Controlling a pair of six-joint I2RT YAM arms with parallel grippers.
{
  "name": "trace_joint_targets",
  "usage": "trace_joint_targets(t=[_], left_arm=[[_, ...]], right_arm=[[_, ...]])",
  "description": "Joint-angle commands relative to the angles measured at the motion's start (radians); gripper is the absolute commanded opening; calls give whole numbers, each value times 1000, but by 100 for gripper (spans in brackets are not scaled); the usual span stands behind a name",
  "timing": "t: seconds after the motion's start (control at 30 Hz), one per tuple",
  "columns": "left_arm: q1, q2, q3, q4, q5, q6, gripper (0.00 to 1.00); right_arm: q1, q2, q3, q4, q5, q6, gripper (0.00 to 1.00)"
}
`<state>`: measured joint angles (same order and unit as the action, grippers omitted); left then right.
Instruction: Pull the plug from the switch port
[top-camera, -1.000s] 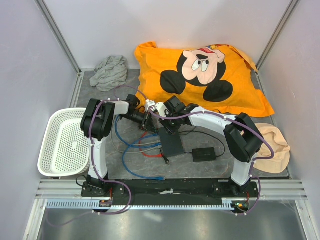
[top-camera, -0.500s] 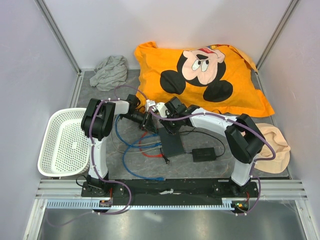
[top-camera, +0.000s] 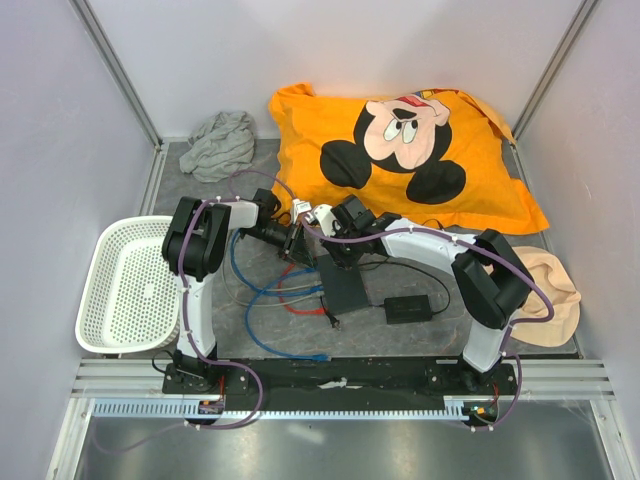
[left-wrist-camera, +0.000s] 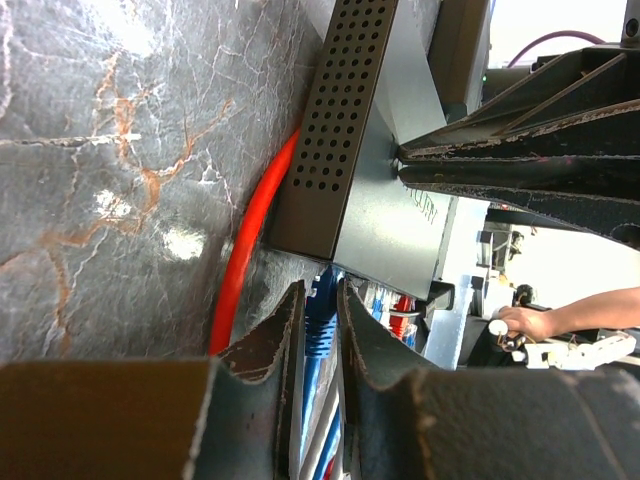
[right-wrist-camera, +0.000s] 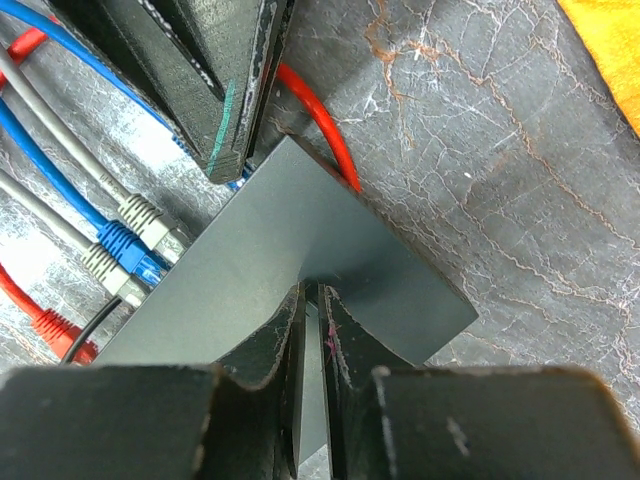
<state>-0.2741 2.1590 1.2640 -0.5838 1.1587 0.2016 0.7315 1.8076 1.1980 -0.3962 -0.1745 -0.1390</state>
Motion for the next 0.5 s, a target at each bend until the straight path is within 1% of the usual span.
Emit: trace_joint_targets(t=[0.0,0.13,0.47], left_arm=[[16,-37,-25,-82,-17,61,2],[26,-34,-31,-90,6,93,2],[32,-24,-26,-103,-10,111,2]], right_arm=[[-23,84,-52,-132,168,-20,17],[-21,78,-61,-133,168,-24,17],[-21,76,-60,-130,190,-25,17]])
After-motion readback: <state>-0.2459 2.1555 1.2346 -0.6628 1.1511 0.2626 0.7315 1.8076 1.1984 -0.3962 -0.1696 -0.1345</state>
